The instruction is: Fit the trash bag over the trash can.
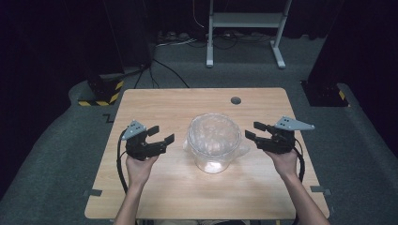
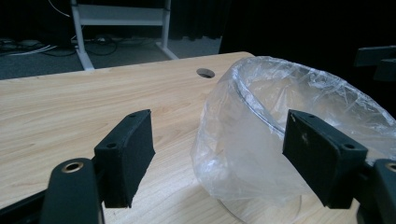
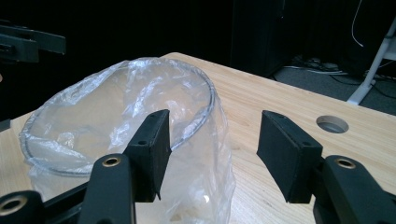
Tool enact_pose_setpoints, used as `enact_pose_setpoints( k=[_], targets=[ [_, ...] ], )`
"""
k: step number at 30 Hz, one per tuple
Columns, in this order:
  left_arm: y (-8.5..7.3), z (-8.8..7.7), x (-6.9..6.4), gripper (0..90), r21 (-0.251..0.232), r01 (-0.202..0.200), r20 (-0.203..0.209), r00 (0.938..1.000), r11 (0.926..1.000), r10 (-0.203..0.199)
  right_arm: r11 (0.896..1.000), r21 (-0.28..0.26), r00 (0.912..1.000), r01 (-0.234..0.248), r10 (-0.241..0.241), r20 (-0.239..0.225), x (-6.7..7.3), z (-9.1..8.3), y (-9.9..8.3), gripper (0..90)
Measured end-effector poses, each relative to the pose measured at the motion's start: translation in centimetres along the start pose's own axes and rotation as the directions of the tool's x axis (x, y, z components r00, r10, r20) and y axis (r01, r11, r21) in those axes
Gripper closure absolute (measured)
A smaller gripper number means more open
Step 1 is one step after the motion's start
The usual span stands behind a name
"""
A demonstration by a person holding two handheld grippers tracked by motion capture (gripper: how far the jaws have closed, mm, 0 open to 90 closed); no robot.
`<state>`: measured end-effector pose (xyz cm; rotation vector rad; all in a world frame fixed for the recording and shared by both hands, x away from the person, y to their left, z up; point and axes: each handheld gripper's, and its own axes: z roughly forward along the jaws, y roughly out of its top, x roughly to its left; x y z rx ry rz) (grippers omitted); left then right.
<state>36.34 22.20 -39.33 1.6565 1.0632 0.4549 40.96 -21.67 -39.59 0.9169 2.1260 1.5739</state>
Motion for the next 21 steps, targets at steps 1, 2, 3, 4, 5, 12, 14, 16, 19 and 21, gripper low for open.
enact_pose_setpoints(
  k=[1, 2, 3, 4, 5, 12, 14, 16, 19, 21],
  targets=[
    [0.0, 0.0, 0.0, 24.7, 0.0, 0.0, 0.0, 1.0, 1.0, 0.0, 1.0, 0.0, 1.0, 0.0, 0.0, 0.0, 0.0, -0.1, -0.1, 43.7],
    [-0.2, -0.1, 0.1, 24.8, 0.005, -0.001, -0.001, 1.0, 1.0, 0.001, 1.0, 0.001, 1.0, 0.002, -0.002, 0.0, 0.0, -0.2, -0.1, 43.7],
    [-0.3, -0.1, 0.1, 24.8, 0.006, 0.007, 0.002, 1.0, 1.0, -0.007, 1.0, 0.003, 1.0, 0.003, -0.003, 0.0, 0.1, -0.3, -0.2, 43.7],
    [-0.4, -0.1, 0.1, 24.9, 0.007, 0.013, 0.01, 0.9999, 0.9999, -0.014, 1.0, 0.006, 1.0, 0.003, -0.003, 0.001, 0.1, -0.4, -0.3, 43.8],
    [-0.5, -0.2, 0.1, 24.9, 0.009, 0.019, 0.02, 0.9996, 0.9998, -0.019, 1.0, 0.01, 1.0, 0.0, 0.0, 0.002, 0.1, -0.4, -0.4, 43.8],
    [-1.2, -0.6, -0.2, 25.1, 0.021, 0.012, 0.016, 0.9998, 0.9997, -0.013, 1.0, 0.019, 0.9999, -0.012, 0.012, 0.005, -0.1, -1.1, -1.1, 43.8],
    [-1.5, -0.8, -0.2, 25.1, 0.021, 0.018, 0.014, 0.9997, 0.9996, -0.019, 1.0, 0.016, 0.9998, -0.019, 0.019, 0.008, -0.2, -1.3, -1.4, 43.8],
    [-1.7, -1.0, -0.2, 25.2, 0.022, 0.015, 0.011, 0.9998, 0.9996, -0.015, 1.0, 0.014, 0.9996, -0.027, 0.027, 0.006, -0.3, -1.5, -1.6, 43.9],
    [-1.9, -1.1, -0.2, 25.3, 0.037, 0.012, 0.009, 0.9999, 0.9992, -0.012, 0.999, 0.014, 0.9993, -0.038, 0.038, -0.002, -0.2, -1.6, -2.1, 43.9],
    [-2.1, -1.2, -0.3, 25.1, 0.05, 0.006, 0.001, 1.0, 0.9987, -0.006, 0.999, 0.016, 0.999, -0.044, 0.044, -0.011, 0.0, -1.4, -2.3, 44.0]
  ],
)
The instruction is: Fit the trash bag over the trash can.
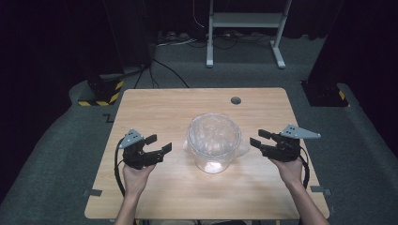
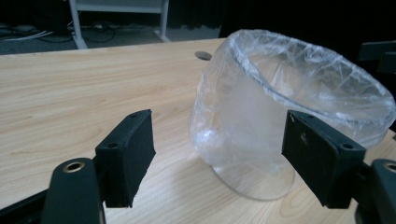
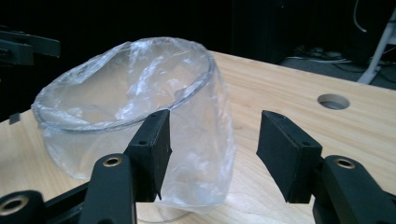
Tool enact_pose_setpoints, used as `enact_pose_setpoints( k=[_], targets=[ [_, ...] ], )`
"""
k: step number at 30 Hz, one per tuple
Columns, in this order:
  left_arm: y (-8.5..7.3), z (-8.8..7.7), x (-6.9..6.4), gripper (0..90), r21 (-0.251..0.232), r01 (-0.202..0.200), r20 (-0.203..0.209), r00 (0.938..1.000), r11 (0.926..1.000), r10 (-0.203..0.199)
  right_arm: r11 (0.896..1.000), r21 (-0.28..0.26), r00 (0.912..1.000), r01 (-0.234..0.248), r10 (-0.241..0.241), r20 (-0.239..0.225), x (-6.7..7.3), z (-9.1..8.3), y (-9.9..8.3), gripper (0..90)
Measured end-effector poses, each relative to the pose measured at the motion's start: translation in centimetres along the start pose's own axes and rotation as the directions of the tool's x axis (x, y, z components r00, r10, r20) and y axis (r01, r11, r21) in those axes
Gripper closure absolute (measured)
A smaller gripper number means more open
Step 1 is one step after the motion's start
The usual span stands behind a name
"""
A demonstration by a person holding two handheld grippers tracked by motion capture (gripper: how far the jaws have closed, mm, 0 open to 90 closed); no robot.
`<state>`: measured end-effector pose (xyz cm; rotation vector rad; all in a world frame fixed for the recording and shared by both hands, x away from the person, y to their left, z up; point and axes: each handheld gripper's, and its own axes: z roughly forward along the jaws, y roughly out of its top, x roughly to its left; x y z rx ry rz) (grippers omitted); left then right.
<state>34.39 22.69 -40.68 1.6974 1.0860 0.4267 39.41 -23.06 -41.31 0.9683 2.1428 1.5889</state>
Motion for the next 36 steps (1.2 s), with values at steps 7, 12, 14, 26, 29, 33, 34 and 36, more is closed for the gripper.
enact_pose_setpoints(
  k=[7, 12, 14, 26, 29, 33, 34, 36],
  targets=[
    [-1.1, -0.6, -0.1, 25.0, 0.024, -0.006, -0.013, 0.9999, 0.9997, 0.007, 1.0, 0.005, 0.9998, -0.01, 0.01, -0.015, 0.6, 0.6, -1.2, 44.0],
    [-2.0, -0.7, -0.1, 25.0, 0.025, 0.01, -0.025, 0.9996, 0.9996, -0.009, 1.0, -0.003, 0.9999, -0.01, 0.01, -0.007, 0.8, 0.5, -1.9, 44.1],
    [-2.3, -0.6, 0.0, 25.0, 0.026, 0.02, -0.025, 0.9995, 0.9995, -0.02, 1.0, 0.0, 0.9999, -0.016, 0.016, -0.007, 0.8, 0.5, -2.2, 44.2],
    [-4.1, -0.1, 0.2, 26.3, 0.044, 0.036, -0.048, 0.9983, 0.9984, -0.033, 0.999, 0.034, 0.9994, -0.024, 0.023, 0.025, 0.6, 0.6, -4.5, 44.6],
    [-4.4, 0.2, 0.3, 26.3, 0.049, 0.046, -0.052, 0.9977, 0.9977, -0.043, 0.999, 0.04, 0.9989, -0.037, 0.036, 0.031, 0.4, 0.6, -5.0, 44.7],
    [-4.9, 0.6, 0.5, 26.1, 0.066, 0.046, -0.07, 0.9967, 0.9967, -0.041, 0.998, 0.052, 0.9983, -0.043, 0.04, 0.042, 0.2, 0.7, -5.5, 44.9],
    [-5.2, 0.9, 0.7, 26.0, 0.067, 0.062, -0.07, 0.9959, 0.9959, -0.057, 0.998, 0.053, 0.9981, -0.043, 0.04, 0.047, 0.1, 0.7, -5.6, 45.0],
    [-5.4, 1.2, 0.8, 25.8, 0.073, 0.069, -0.076, 0.9951, 0.995, -0.063, 0.997, 0.061, 0.9975, -0.043, 0.039, 0.059, -0.1, 0.8, -5.8, 45.0]
  ],
)
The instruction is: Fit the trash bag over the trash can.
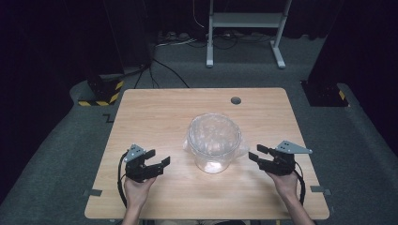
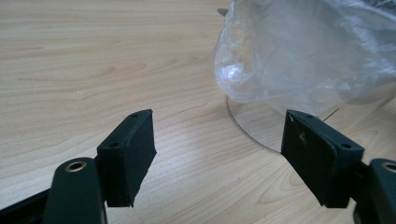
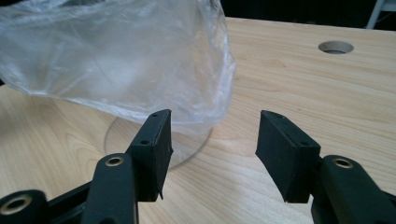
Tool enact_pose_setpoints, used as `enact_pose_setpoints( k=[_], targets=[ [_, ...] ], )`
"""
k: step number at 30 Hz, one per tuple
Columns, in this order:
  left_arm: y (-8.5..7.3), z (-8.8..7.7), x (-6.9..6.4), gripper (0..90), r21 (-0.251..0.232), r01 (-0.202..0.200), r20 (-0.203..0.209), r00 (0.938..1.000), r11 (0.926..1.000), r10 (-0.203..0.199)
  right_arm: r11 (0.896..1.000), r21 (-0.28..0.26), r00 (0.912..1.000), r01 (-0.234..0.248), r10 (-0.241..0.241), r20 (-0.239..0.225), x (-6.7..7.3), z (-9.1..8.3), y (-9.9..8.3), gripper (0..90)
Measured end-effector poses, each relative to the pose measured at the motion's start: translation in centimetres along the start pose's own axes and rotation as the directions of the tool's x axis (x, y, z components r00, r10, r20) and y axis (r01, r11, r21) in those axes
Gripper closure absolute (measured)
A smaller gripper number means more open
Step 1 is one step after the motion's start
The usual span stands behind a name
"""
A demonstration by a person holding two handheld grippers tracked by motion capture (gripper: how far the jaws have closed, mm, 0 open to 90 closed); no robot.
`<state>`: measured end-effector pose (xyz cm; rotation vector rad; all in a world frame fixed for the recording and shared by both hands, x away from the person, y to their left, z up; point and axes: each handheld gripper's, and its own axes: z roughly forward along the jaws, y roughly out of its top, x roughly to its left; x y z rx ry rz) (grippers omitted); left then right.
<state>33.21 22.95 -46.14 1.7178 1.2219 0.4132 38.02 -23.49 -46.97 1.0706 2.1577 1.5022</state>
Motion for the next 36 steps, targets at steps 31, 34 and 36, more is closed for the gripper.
enact_pose_setpoints(
  k=[31, 34, 36],
  targets=[
    [-1.6, 3.6, 1.6, 25.8, 0.092, 0.018, -0.085, 0.9963, 0.9956, -0.01, 0.994, 0.108, 0.9953, -0.017, 0.006, 0.097, -2.2, 2.3, -1.8, 45.1],
    [-1.7, 4.1, 1.7, 25.9, 0.097, 0.015, -0.103, 0.9947, 0.9952, -0.005, 0.993, 0.119, 0.994, -0.021, 0.008, 0.109, -2.4, 2.5, -2.0, 45.1],
    [-1.7, 4.2, 1.7, 26.0, 0.098, 0.007, -0.112, 0.9937, 0.9951, 0.004, 0.992, 0.126, 0.9929, -0.02, 0.005, 0.119, -2.5, 2.6, -2.0, 45.1]
  ],
)
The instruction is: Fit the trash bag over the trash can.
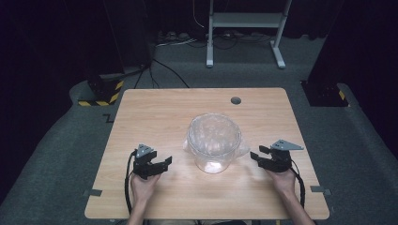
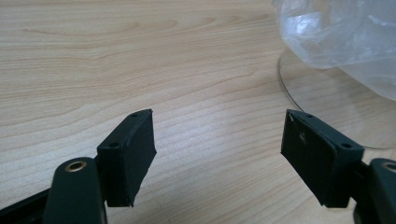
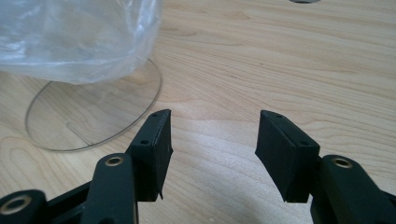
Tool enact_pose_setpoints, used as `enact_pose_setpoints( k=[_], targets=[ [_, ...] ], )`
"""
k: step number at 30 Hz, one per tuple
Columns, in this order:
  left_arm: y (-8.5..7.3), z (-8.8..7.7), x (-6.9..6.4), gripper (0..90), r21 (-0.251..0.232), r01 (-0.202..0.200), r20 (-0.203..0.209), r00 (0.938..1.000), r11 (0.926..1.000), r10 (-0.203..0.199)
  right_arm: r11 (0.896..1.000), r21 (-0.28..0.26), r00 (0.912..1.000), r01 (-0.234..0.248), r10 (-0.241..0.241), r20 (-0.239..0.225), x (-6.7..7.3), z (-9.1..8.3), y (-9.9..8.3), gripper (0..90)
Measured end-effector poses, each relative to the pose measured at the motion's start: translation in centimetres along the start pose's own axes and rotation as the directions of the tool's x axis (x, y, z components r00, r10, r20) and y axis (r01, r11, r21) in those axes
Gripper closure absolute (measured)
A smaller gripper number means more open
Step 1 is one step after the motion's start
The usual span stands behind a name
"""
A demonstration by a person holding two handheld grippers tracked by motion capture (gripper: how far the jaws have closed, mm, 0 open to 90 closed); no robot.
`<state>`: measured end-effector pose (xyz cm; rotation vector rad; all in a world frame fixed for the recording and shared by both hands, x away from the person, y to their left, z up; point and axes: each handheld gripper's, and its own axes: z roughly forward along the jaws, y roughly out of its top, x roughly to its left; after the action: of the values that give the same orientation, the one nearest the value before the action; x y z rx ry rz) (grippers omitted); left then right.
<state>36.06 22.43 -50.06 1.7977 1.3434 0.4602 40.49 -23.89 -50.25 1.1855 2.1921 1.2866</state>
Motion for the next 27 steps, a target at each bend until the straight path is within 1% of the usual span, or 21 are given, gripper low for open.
enact_pose_setpoints(
  k=[6, 7, 10, 12, 14, 18, 21, 23, 25, 27],
  targets=[
    [0.0, 0.5, 0.2, 26.2, 0.001, 0.006, -0.018, 0.9998, 1.0, -0.006, 1.0, 0.019, 0.9996, 0.007, -0.008, 0.027, -0.3, 0.4, -0.1, 45.2],
    [-0.1, 0.7, 0.3, 26.2, 0.008, 0.003, -0.03, 0.9995, 1.0, -0.002, 1.0, 0.021, 0.9995, 0.008, -0.009, 0.032, -0.3, 0.5, -0.2, 45.1],
    [-0.1, 1.0, 0.5, 26.2, 0.019, 0.007, -0.047, 0.9989, 0.9998, -0.006, 0.999, 0.038, 0.9972, 0.037, -0.039, 0.064, -0.3, 0.6, -0.2, 45.1],
    [-0.1, 1.0, 0.6, 26.2, 0.023, 0.013, -0.048, 0.9988, 0.9997, -0.012, 0.998, 0.044, 0.9967, 0.041, -0.044, 0.068, -0.3, 0.7, -0.2, 45.1],
    [-0.1, 1.2, 0.8, 26.2, 0.032, 0.014, -0.064, 0.9979, 0.9994, -0.012, 0.997, 0.056, 0.9951, 0.045, -0.05, 0.085, -0.3, 0.9, -0.3, 45.1],
    [-0.2, 1.6, 1.1, 26.2, 0.037, 0.025, -0.086, 0.9961, 0.999, -0.021, 0.996, 0.077, 0.9927, 0.047, -0.055, 0.108, -0.6, 1.2, -0.4, 45.1],
    [-0.3, 1.9, 1.2, 26.2, 0.051, 0.028, -0.107, 0.994, 0.9983, -0.023, 0.995, 0.087, 0.9905, 0.043, -0.054, 0.127, -0.9, 1.4, -0.5, 45.0],
    [-0.3, 2.2, 1.4, 26.2, 0.063, 0.036, -0.124, 0.9919, 0.9974, -0.028, 0.995, 0.094, 0.9899, 0.035, -0.047, 0.133, -1.1, 1.5, -0.6, 45.0],
    [-0.4, 2.4, 1.6, 26.2, 0.067, 0.045, -0.131, 0.9907, 0.9968, -0.036, 0.994, 0.105, 0.989, 0.033, -0.047, 0.14, -1.3, 1.7, -0.7, 44.8],
    [-0.4, 2.6, 1.7, 26.1, 0.074, 0.042, -0.142, 0.9893, 0.9964, -0.031, 0.993, 0.113, 0.9887, 0.027, -0.043, 0.144, -1.4, 1.8, -0.8, 44.8]
  ],
)
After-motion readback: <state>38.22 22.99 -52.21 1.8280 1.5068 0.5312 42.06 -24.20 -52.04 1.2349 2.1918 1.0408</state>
